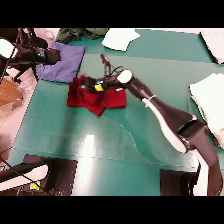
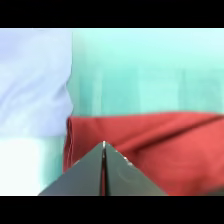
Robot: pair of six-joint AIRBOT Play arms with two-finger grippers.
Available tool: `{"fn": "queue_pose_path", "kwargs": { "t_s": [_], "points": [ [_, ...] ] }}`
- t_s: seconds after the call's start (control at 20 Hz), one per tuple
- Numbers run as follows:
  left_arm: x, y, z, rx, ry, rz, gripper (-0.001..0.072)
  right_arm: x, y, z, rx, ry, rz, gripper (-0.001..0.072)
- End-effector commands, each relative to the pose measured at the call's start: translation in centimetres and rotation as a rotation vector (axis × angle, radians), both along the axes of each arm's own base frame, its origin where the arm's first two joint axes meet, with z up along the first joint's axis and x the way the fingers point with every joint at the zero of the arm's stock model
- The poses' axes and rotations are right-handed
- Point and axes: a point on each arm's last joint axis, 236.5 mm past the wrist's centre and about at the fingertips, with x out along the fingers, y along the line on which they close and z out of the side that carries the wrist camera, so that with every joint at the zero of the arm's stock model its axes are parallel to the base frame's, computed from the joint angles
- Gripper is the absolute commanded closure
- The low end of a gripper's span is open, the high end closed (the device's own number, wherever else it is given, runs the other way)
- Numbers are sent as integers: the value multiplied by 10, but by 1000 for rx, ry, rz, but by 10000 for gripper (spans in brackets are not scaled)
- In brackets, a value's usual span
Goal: Fold the shirts.
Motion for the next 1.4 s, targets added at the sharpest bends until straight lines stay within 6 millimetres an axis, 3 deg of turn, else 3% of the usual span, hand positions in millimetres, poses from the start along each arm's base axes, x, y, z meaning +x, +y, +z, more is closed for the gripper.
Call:
{"fn": "queue_pose_path", "kwargs": {
  "t_s": [0.0, 0.15, 0.3, 0.5, 0.65, 0.75, 1.0, 1.2, 1.35],
  "points": [
    [-17, 0, -2, 7, 48, -12, 677, -8, 28, 11, 239, 60, 27, 203],
    [-19, 0, -7, 7, 62, -15, 677, 18, -15, 33, 290, 28, 20, 204],
    [-22, -1, -10, 13, 77, -27, 676, 39, -85, 37, 175, -9, 32, 204],
    [-26, -3, -14, 12, 102, -36, 675, 60, -201, 3, -46, 71, -44, 185],
    [-29, -4, -16, 8, 119, -42, 675, 57, -251, -27, -65, 202, -60, 12],
    [-29, -4, -16, 7, 119, -42, 675, 52, -263, -47, -71, 267, -54, -8],
    [-30, -4, -17, 7, 122, -43, 676, 39, -270, -96, -194, 333, -26, -8],
    [-29, -4, -16, 8, 115, -41, 676, 30, -239, -112, -237, 311, -14, -8],
    [-28, -4, -16, 8, 114, -41, 676, 33, -206, -109, -237, 253, -22, -8]
  ]
}}
